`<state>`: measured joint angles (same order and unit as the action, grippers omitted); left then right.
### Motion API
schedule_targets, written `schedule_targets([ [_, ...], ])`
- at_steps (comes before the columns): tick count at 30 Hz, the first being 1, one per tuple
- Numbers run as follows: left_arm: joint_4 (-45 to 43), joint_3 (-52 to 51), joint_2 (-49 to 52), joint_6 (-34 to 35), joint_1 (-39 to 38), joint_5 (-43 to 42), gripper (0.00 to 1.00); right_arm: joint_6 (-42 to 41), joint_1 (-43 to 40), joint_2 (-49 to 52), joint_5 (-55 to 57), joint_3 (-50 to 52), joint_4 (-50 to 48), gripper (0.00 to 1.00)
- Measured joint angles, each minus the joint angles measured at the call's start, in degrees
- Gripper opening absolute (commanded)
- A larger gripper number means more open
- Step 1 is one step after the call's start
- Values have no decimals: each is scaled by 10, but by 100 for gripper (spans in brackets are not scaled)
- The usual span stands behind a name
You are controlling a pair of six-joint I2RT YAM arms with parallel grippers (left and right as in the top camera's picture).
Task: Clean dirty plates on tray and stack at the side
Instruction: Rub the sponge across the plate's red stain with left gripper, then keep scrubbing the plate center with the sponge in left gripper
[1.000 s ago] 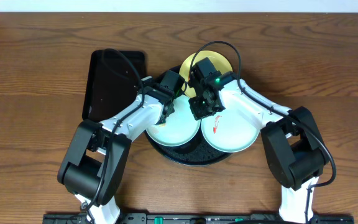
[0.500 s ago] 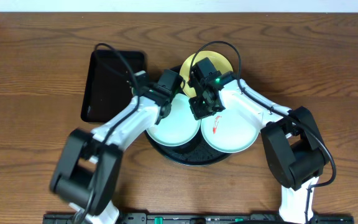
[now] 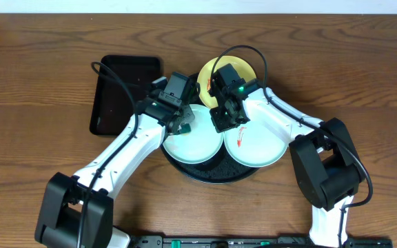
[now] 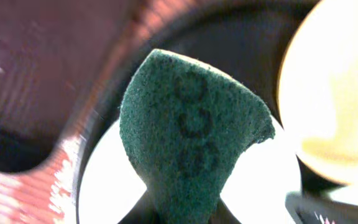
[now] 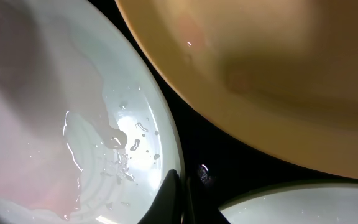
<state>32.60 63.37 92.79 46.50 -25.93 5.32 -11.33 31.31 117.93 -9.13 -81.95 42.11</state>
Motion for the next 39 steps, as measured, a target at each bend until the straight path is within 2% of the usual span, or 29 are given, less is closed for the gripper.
schedule_targets([
  [7,12,0,16,0,0,-66,8,0,0,0,0,0,0,1],
  [15,0,-8,72,14,-12,-85,9,0,0,0,0,0,0,1],
  [16,-6,-10,80,16,-15,-85,16,0,0,0,0,0,0,1],
  [17,-12,-11,87,17,-18,-85,27,0,0,0,0,0,0,1],
  [18,-18,-11,92,17,-21,-86,31,0,0,0,0,0,0,1],
  [24,-40,-12,95,22,-37,-90,36,0,0,0,0,0,0,1],
  [28,-41,-12,95,26,-40,-93,45,0,0,0,0,0,0,1],
  [39,-34,-12,88,10,-40,-93,52,0,0,0,0,0,0,1],
])
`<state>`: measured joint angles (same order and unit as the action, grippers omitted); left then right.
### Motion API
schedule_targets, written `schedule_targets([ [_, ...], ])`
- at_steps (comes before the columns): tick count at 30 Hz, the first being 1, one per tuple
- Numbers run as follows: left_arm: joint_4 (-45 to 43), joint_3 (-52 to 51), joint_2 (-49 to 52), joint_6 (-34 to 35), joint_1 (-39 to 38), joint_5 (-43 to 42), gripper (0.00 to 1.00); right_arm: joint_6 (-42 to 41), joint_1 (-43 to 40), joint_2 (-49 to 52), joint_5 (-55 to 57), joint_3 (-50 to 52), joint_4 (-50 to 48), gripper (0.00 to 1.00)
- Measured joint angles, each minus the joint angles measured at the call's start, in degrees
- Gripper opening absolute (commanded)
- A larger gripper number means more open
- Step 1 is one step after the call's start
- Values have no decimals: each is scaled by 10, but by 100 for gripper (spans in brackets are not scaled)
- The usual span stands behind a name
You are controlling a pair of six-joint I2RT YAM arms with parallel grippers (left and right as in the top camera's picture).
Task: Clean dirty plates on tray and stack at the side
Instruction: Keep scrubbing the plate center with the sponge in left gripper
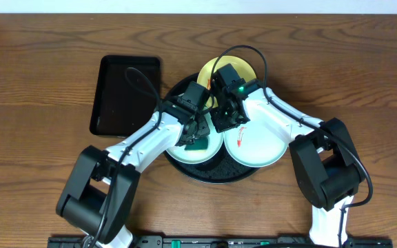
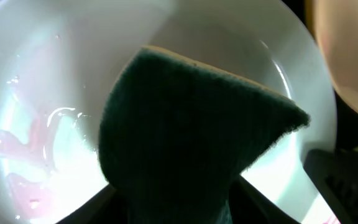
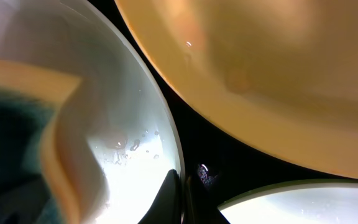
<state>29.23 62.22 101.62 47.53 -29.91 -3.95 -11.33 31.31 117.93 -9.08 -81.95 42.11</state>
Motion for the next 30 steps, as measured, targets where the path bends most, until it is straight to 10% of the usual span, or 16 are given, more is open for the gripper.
schedule_targets([
  [11,15,0,-44,-17,0,5,70,0,0,0,0,0,0,1],
  [30,33,0,-70,-24,0,40,70,0,0,0,0,0,0,1],
])
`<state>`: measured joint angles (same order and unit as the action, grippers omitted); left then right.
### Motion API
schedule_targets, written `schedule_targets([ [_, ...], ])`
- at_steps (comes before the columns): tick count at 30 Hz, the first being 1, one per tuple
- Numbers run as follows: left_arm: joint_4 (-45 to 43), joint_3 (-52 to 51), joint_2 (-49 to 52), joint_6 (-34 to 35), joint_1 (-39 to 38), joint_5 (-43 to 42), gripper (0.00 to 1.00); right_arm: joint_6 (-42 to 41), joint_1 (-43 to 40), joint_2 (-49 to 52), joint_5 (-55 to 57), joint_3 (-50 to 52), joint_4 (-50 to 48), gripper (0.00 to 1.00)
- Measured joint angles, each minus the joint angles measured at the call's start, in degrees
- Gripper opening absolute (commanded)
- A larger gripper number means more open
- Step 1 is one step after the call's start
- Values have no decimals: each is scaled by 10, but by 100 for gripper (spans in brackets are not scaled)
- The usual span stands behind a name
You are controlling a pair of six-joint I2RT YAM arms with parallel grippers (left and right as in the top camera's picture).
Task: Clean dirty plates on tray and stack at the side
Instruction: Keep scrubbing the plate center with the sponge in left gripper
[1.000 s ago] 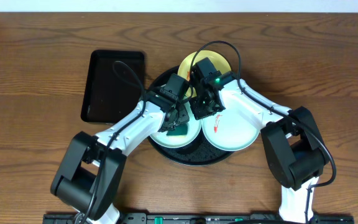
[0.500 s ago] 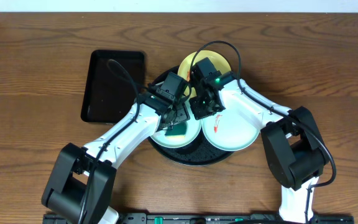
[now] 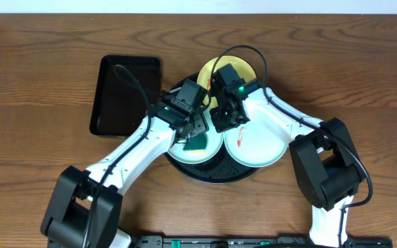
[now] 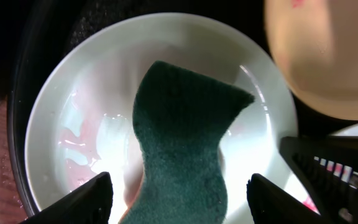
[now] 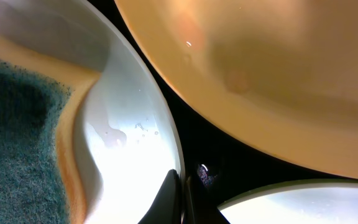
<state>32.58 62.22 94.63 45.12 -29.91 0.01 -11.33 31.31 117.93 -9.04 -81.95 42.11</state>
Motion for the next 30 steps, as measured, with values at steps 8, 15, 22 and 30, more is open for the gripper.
schedule_targets([
  [8,0,0,1,-1,0,0,64,0,0,0,0,0,0,1],
  [15,-2,0,49,9,0,-1,58,0,0,0,0,0,0,1],
  [22,-12,0,62,14,0,-7,50,0,0,0,0,0,0,1],
  [30,-16,0,62,14,0,-15,46,0,0,0,0,0,0,1],
])
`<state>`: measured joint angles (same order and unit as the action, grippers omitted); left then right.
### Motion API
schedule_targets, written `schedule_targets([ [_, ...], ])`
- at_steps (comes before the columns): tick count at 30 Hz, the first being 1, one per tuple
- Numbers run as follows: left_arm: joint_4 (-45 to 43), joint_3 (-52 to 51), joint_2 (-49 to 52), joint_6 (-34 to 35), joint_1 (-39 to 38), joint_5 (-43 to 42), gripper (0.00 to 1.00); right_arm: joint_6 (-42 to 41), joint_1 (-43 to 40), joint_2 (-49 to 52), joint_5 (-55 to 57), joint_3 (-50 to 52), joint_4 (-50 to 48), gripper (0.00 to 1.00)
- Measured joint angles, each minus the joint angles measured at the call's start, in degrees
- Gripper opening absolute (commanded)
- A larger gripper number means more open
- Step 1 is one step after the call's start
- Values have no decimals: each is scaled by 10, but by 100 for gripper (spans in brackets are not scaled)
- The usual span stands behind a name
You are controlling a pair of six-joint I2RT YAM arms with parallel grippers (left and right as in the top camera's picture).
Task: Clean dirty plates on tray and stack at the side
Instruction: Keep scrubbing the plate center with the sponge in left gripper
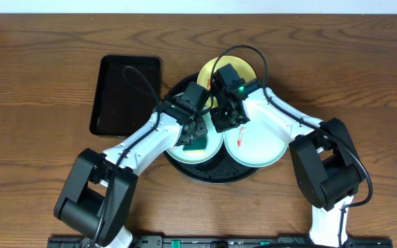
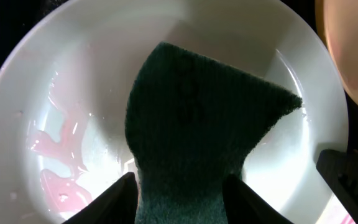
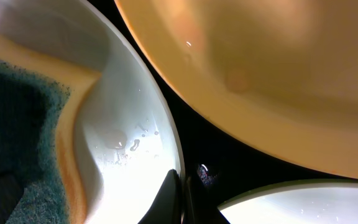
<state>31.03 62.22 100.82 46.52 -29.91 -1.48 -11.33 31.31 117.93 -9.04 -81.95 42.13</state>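
Three plates lie on the round black tray [image 1: 216, 172]: a white left plate [image 1: 179, 148], a white right plate [image 1: 260, 148] with a red smear, and a yellow plate [image 1: 243, 69] at the back. My left gripper [image 2: 180, 208] is shut on a green sponge [image 2: 197, 130] pressed into the left plate [image 2: 303, 143], where pink liquid [image 2: 58, 140] pools. The sponge [image 1: 198, 142] shows green from overhead. My right gripper [image 3: 184, 193] is shut on the left plate's rim [image 3: 166, 134], between the yellow plate [image 3: 260, 74] and the right plate [image 3: 303, 205].
A black rectangular tray [image 1: 125, 93] sits on the wooden table [image 1: 40, 62] to the left of the round tray. Both arms crowd over the round tray's middle.
My left gripper has dropped closer to the left plate, the sponge now nearer its right side. The right gripper holds the rim as before.
At first the sponge hung over the tray's left edge, off the plate. Then it was down in the left plate, later lifted a little and shifted, and now pressed in again. Pink liquid has spread on the plate. The right gripper stayed on the rim throughout.
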Motion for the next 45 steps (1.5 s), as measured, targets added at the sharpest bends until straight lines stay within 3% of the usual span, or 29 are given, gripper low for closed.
schedule_targets([
  [6,0,0,0,0,-1,-8,45,0,0,0,0,0,0,1],
  [22,-6,0,8,2,-2,-16,8,0,0,0,0,0,0,1],
  [45,-7,-11,8,2,-7,12,8,0,0,0,0,0,0,1],
])
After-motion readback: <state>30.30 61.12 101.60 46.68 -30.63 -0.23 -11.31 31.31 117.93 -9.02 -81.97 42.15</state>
